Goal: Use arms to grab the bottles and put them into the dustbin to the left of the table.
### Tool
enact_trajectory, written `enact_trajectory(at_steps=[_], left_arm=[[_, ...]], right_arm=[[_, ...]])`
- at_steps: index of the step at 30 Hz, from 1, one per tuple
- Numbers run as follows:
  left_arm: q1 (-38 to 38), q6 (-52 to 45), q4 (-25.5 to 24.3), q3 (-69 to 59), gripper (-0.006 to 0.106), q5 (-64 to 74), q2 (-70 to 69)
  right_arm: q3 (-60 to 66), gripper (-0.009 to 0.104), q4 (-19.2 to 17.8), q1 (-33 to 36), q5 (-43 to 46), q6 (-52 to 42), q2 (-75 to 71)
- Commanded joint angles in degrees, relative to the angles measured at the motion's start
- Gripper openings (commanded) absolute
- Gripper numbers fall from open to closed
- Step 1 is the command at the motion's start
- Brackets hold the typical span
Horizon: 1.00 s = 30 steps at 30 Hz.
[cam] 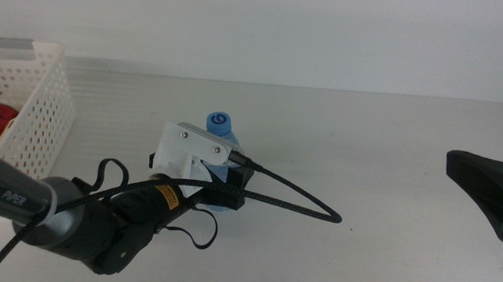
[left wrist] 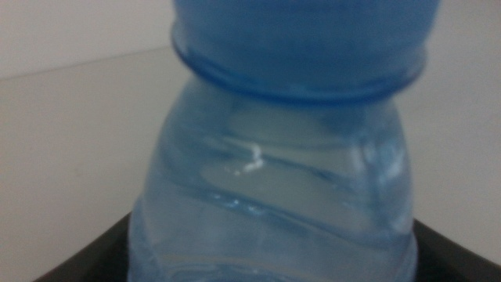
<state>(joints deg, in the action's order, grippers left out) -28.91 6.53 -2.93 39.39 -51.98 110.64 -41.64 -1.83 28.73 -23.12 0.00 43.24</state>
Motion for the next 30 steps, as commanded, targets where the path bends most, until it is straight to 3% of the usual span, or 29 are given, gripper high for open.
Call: enact_trajectory(at_steps=[1,6,9,12,16,17,23,30], left_arm=[[0.0,0.4,0.1,1.9,0.089,-5.1,-2.1],[0.0,-4.0,0.3,2.0,0.084,-5.1,-2.1],[0.0,-3.7,0.2,2.0,0.07,-4.9,-2.1],[0.0,-3.0,-0.9,2.0,0.043,-4.9,-2.4],[0.0,-0.6,-1.7,1.0,-0.002,-4.1,-4.5],[0.0,-0.2,-1.7,0.3,-0.005,-4.1,-5.8],[1.8,-0.5,0.8,-2.3,-0.005,9.6,-18.0],[9.9,1.2,-3.6,-2.0,-0.005,28.9,-32.4]], right_arm=[[-1.5,0.068,-0.4,0.2,3.8,-0.7,-0.2],[-1.5,0.068,-0.4,0.2,3.8,-0.7,-0.2],[-1.5,0.068,-0.4,0.2,3.8,-0.7,-0.2],[-1.5,0.068,-0.4,0.2,3.8,-0.7,-0.2],[-1.5,0.068,-0.4,0.2,3.8,-0.7,-0.2],[-1.5,0.068,-0.4,0.2,3.8,-0.7,-0.2],[-1.5,0.068,-0.4,0.2,3.8,-0.7,-0.2],[-1.5,0.068,-0.4,0.2,3.8,-0.7,-0.2]])
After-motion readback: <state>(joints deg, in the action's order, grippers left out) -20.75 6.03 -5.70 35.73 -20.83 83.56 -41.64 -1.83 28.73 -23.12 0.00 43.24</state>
